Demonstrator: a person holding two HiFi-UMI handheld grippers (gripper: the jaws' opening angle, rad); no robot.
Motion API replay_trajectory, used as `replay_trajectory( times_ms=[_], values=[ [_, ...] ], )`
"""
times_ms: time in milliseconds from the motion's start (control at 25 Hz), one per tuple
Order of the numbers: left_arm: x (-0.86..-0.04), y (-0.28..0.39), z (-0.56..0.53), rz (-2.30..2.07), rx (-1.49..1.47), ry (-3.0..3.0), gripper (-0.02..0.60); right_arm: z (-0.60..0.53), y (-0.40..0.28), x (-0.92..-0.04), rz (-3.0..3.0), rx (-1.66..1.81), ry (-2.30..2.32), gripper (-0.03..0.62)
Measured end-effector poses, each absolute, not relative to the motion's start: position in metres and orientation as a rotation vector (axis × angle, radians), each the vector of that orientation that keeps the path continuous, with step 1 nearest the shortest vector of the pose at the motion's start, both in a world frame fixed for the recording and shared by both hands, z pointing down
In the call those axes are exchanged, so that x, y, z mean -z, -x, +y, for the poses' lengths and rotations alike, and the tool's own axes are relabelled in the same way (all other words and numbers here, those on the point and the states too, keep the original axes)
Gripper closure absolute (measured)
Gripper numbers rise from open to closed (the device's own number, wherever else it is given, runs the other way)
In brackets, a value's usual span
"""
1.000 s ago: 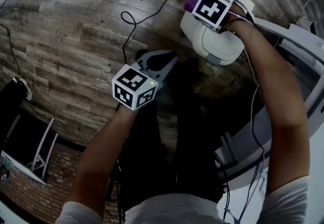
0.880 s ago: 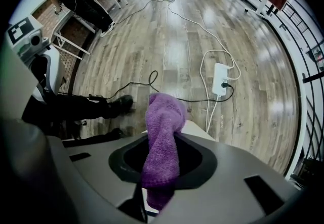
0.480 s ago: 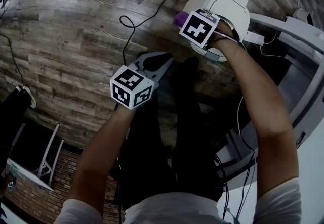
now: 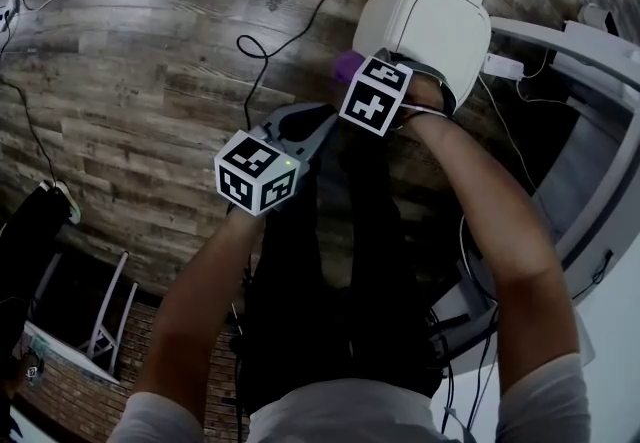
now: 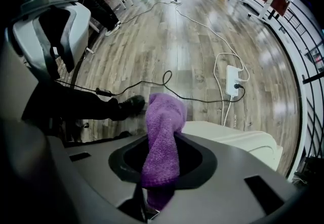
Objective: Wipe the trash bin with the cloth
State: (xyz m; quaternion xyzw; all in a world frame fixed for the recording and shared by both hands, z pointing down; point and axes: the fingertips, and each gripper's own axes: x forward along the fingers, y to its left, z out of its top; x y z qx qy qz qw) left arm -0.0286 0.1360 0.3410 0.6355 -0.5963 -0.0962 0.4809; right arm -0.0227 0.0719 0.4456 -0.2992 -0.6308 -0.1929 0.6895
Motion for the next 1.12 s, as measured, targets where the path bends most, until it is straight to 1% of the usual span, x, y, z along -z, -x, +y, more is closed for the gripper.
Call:
replay_trajectory(
  times_ms=[440,680,880,1120],
  values=[
    [-0.344,0.026,0.143,-1.407,0.208,-1.565,0.552,0.118,-0.043,-0.447,-1.420,0.254,0.677,0.487],
    [-0.335,0.026,0.144,-1.389,0.185,-1.597,0.552,0.134,-0.039,-0.414,-1.640,0.031,0.552,0.487],
    [-0.318,0.023,0.140,-1.367,0.166,-1.641,0.552,0.126,-0.030,-0.380,-1.798,-0.169,0.380,0.487],
    [-0.294,0.011,0.128,-1.314,0.147,-1.711,0.552,0.112,-0.040,-0.347,-1.906,-0.322,0.229,0.487]
  ],
)
